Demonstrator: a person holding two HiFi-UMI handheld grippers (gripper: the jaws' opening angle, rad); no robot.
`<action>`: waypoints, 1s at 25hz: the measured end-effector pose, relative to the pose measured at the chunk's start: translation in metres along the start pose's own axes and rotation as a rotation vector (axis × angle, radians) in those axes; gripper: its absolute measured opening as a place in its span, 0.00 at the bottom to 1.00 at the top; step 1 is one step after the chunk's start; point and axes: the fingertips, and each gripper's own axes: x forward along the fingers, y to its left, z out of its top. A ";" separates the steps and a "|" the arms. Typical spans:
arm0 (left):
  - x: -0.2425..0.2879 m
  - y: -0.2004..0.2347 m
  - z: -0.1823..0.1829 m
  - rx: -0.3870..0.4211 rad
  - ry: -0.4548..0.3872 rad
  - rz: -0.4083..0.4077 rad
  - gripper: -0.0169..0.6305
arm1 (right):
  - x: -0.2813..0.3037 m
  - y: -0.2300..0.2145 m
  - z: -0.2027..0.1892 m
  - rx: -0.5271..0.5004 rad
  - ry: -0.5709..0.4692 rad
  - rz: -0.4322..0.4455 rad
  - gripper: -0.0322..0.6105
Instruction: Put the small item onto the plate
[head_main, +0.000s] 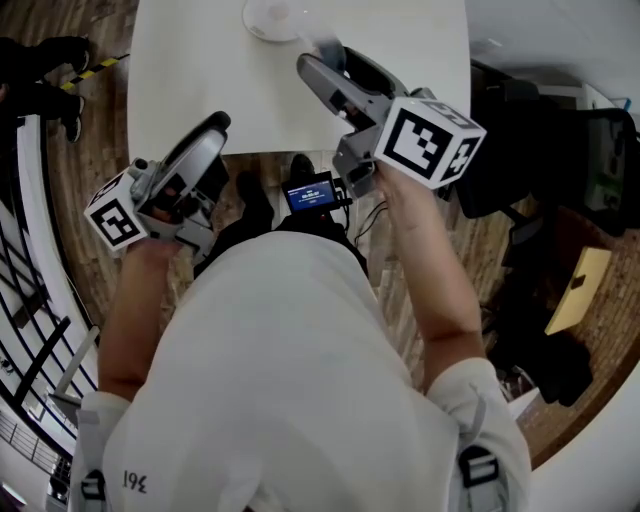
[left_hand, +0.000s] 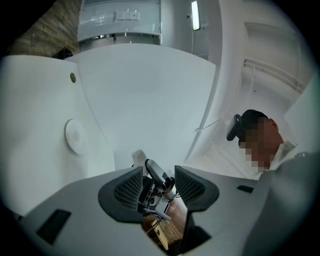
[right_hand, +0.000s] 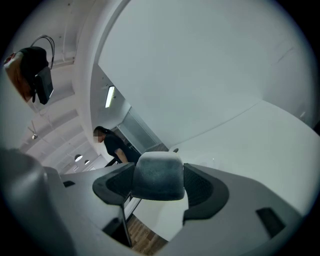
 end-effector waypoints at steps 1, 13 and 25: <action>0.002 0.006 0.001 -0.005 0.004 0.004 0.33 | 0.005 -0.008 -0.002 0.000 0.013 -0.013 0.53; 0.018 0.063 0.003 -0.048 0.027 0.105 0.33 | 0.055 -0.083 -0.029 -0.045 0.187 -0.111 0.53; 0.001 0.110 -0.004 -0.097 0.033 0.226 0.33 | 0.117 -0.110 -0.054 -0.205 0.366 -0.150 0.53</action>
